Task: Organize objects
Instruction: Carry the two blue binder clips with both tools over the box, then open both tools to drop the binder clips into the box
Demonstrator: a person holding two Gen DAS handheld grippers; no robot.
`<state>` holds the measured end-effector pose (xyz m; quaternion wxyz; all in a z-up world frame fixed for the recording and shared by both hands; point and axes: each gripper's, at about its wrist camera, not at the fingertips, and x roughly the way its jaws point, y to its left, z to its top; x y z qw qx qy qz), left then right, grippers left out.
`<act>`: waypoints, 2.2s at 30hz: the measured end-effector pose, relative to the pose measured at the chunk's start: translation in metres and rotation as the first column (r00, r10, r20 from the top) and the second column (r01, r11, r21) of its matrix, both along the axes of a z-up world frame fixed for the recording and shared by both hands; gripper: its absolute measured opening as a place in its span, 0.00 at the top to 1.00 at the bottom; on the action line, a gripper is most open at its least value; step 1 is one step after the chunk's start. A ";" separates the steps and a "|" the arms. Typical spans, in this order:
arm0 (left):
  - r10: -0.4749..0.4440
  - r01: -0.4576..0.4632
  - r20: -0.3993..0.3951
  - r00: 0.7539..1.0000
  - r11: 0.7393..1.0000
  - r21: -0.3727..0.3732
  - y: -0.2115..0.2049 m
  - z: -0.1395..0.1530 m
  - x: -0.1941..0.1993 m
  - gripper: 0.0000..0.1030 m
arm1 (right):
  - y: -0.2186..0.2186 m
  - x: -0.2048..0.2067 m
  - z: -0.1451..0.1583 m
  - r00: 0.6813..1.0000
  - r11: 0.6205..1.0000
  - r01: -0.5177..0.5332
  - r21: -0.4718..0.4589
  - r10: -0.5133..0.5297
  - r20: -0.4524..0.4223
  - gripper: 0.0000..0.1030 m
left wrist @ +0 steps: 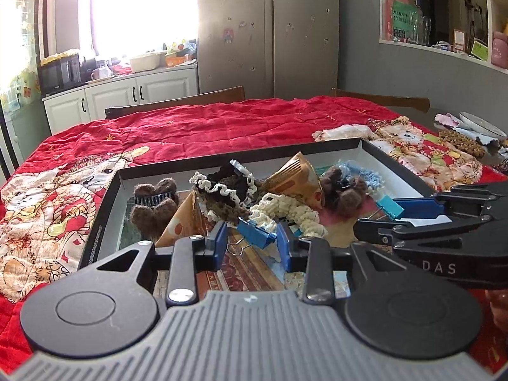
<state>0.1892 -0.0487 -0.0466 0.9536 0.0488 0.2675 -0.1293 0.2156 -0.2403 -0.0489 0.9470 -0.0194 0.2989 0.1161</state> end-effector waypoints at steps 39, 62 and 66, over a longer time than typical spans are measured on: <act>0.007 -0.007 0.008 1.000 1.000 0.025 0.000 -0.002 -0.008 0.37 | 0.000 0.005 0.005 1.000 1.000 -0.022 0.000 0.022 -0.010 0.51; 0.072 -0.073 0.099 0.992 0.997 0.003 0.024 0.042 -0.065 0.16 | -0.004 -0.054 0.057 0.996 1.000 -0.004 0.026 0.002 0.093 0.35; 0.077 -0.077 0.115 0.990 0.997 -0.003 0.030 0.051 -0.080 0.14 | -0.001 -0.073 0.070 0.993 1.000 -0.007 -0.005 0.007 0.117 0.31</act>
